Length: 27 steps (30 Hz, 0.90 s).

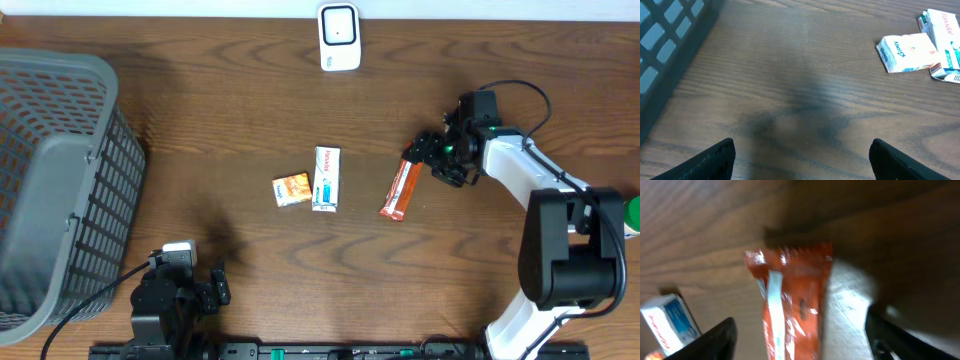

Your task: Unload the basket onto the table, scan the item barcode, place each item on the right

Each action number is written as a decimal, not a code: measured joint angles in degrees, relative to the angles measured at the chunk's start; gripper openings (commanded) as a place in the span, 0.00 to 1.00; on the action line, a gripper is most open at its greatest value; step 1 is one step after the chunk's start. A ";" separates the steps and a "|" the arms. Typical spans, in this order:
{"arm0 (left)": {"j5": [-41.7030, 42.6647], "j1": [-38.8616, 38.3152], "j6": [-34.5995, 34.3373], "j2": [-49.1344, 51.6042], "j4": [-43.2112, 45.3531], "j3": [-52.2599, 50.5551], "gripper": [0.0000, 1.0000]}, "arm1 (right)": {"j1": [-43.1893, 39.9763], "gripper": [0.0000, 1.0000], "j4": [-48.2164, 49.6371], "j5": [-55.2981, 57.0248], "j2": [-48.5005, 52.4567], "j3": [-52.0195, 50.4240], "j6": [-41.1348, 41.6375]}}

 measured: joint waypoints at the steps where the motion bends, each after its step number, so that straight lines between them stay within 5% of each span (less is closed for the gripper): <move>1: 0.00 0.00 0.00 0.00 0.00 0.00 0.86 | 0.09 0.72 0.20 -0.57 0.83 0.57 0.61; 10: 0.00 0.00 0.00 0.00 0.00 0.00 0.86 | 2.97 0.69 -2.62 -1.97 3.87 3.54 1.29; 11: 0.00 0.00 0.00 0.00 0.00 0.00 0.86 | 3.32 0.58 -3.37 -1.51 3.87 3.69 1.31; 13: 0.00 0.00 0.00 0.00 0.00 0.00 0.86 | 3.78 0.07 -4.66 -0.13 3.87 3.93 1.33; 14: 0.00 0.00 0.00 0.00 0.00 0.00 0.86 | 4.11 0.01 -6.78 1.95 3.93 3.96 1.92; 27: 0.00 0.00 0.00 0.00 0.00 0.00 0.86 | 5.05 0.01 -12.33 7.08 -0.57 0.17 4.52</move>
